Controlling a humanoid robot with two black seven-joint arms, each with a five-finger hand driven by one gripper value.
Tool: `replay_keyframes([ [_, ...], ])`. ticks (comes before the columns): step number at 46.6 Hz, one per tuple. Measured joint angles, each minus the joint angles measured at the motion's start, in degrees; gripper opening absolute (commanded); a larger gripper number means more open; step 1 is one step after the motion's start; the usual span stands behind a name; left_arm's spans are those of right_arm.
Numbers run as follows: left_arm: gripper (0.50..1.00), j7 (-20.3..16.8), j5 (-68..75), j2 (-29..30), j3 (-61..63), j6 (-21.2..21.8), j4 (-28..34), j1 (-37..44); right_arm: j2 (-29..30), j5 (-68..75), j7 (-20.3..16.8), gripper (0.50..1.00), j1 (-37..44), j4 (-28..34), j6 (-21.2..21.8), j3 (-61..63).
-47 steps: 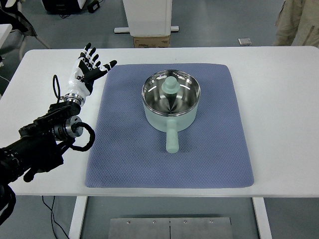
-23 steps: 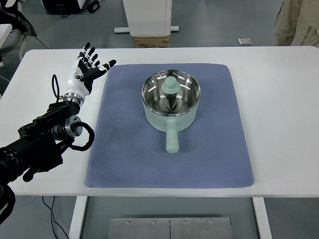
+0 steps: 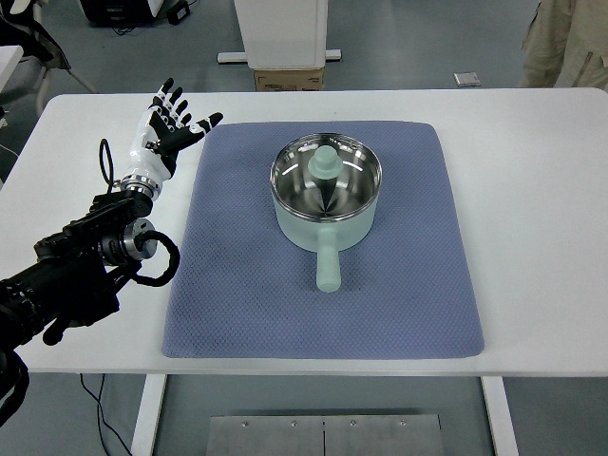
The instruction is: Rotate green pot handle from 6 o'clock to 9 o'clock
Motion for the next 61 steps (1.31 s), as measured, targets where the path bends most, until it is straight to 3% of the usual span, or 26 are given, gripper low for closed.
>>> replay_keyframes([
  [61, 1.000, -0.10, 3.78, 1.27, -0.18, -1.24, -0.10, -2.21, 0.00, 0.02, 0.00, 1.000, 0.00, 0.00, 0.00, 0.00],
])
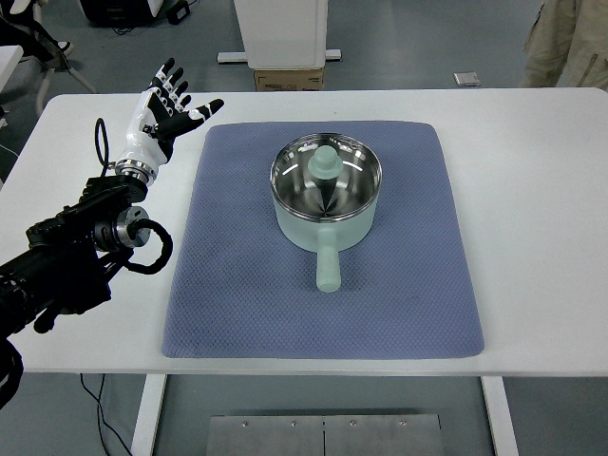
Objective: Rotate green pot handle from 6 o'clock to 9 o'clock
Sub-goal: 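Raise the left hand and swing it over the far rim of the pot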
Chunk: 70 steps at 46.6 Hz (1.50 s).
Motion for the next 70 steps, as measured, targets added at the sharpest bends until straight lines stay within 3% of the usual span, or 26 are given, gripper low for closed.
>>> replay_keyframes([
  [19, 1.000, 0.00, 0.42, 0.55, 0.09, -1.34, -0.06, -0.36, 0.00, -0.02, 0.00, 1.000, 0.00, 0.00, 0.00, 0.00],
  [33, 1.000, 0.00, 0.43, 0.71, 0.09, -6.60, -0.35, -1.12, 0.00, -0.02, 0.00, 1.000, 0.00, 0.00, 0.00, 0.00],
  [55, 1.000, -1.43, 5.04, 0.84, 0.09, -9.14, -0.78, -1.94, 0.00, -0.01, 0.00, 1.000, 0.00, 0.00, 0.00, 0.00],
  [70, 1.000, -1.43, 12.03, 3.11, 0.09, -9.06, -7.25, -3.30, 0.00, 0.00, 0.00, 1.000, 0.00, 0.00, 0.00, 0.00],
])
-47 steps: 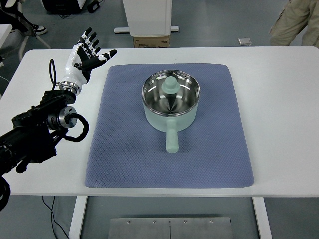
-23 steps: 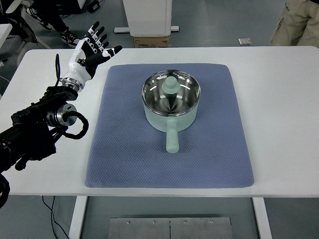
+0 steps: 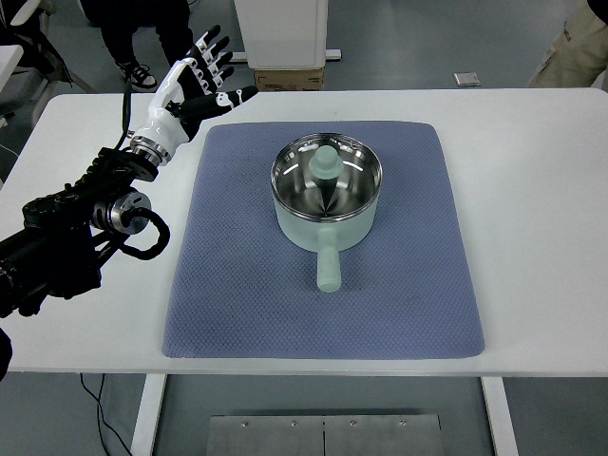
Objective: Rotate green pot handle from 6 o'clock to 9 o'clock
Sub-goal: 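Raise the left hand and swing it over the far rim of the pot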
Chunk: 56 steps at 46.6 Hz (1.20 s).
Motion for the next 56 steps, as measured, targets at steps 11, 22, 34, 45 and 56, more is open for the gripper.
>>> replay_keyframes([
  [11, 1.000, 0.00, 4.66, 2.66, 0.00, 0.30, -5.01, -1.53, 0.00, 0.00, 0.00, 1.000, 0.00, 0.00, 0.00, 0.00],
  [22, 1.000, 0.01, 9.15, 7.91, -0.08, 0.76, -12.55, -3.65, 0.00, 0.00, 0.00, 1.000, 0.00, 0.00, 0.00, 0.00],
  [34, 1.000, 0.02, 17.63, 11.63, -0.09, 0.90, -15.88, -4.60, 0.00, -0.02, 0.00, 1.000, 0.00, 0.00, 0.00, 0.00],
  [45, 1.000, 0.02, 19.53, 11.81, -0.09, 0.84, -15.96, -5.08, 0.00, -0.02, 0.00, 1.000, 0.00, 0.00, 0.00, 0.00],
  [56, 1.000, 0.02, 21.92, 11.61, -0.09, 0.81, -16.08, -5.58, 0.00, -0.02, 0.00, 1.000, 0.00, 0.00, 0.00, 0.00],
])
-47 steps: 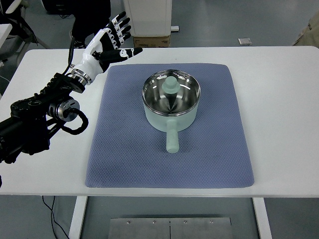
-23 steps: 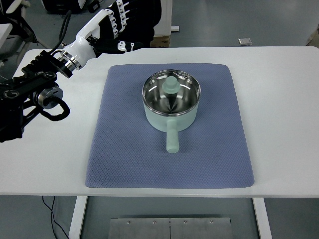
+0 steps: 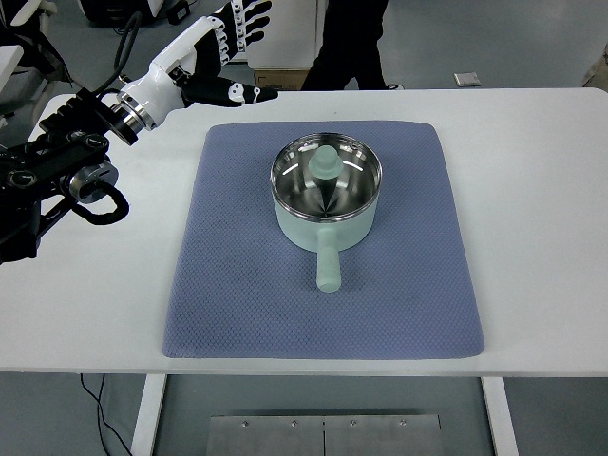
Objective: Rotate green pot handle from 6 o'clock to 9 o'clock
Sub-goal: 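Raise the left hand and swing it over the far rim of the pot, then lower the left hand across the pot down onto the green handle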
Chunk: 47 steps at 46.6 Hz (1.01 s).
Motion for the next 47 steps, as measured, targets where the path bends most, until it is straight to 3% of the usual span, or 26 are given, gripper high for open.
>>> replay_keyframes([
  [20, 1.000, 0.00, 4.16, 2.82, 0.00, 0.09, -9.57, -2.49, 0.00, 0.00, -0.01, 1.000, 0.00, 0.00, -0.01, 0.00],
  [47, 1.000, 0.00, 12.61, 5.06, 0.17, 0.09, -17.36, -4.15, 0.00, 0.01, -0.01, 1.000, -0.01, 0.00, 0.00, 0.00],
])
